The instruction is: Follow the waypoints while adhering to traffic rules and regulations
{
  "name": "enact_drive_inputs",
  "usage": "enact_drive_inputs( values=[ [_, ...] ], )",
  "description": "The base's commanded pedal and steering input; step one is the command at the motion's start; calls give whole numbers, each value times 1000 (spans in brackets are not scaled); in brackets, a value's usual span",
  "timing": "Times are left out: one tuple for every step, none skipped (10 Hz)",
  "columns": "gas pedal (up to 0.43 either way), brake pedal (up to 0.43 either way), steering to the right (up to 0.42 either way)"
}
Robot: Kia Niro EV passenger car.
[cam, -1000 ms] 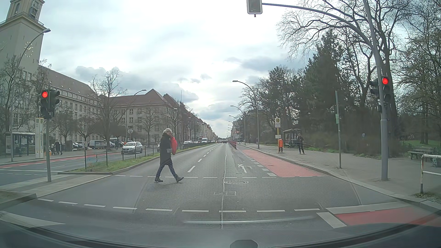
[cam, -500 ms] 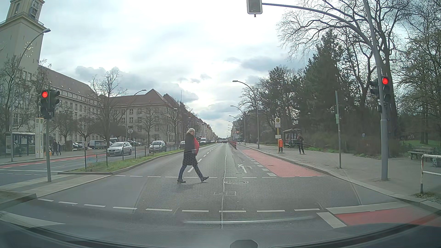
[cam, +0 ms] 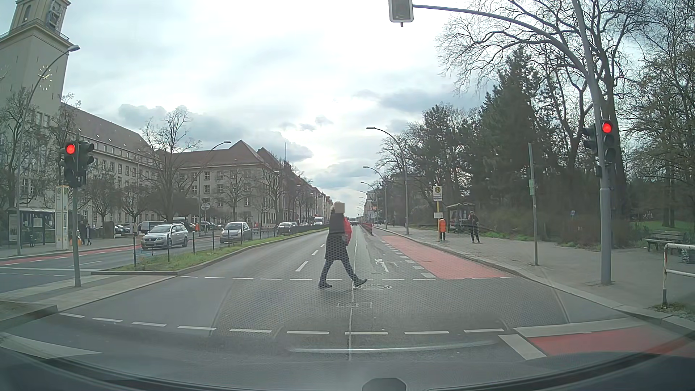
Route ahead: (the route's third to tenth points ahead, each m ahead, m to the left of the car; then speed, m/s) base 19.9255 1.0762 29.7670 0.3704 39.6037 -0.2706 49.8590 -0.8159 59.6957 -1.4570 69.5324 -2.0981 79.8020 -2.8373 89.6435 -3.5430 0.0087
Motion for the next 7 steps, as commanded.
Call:
enact_drive_inputs(
  values=[
    [0,317,-8],
    [0,317,-8],
    [0,323,-8],
    [0,317,-8],
    [0,317,-8],
    [0,323,-8],
    [0,317,-8]
  ],
)
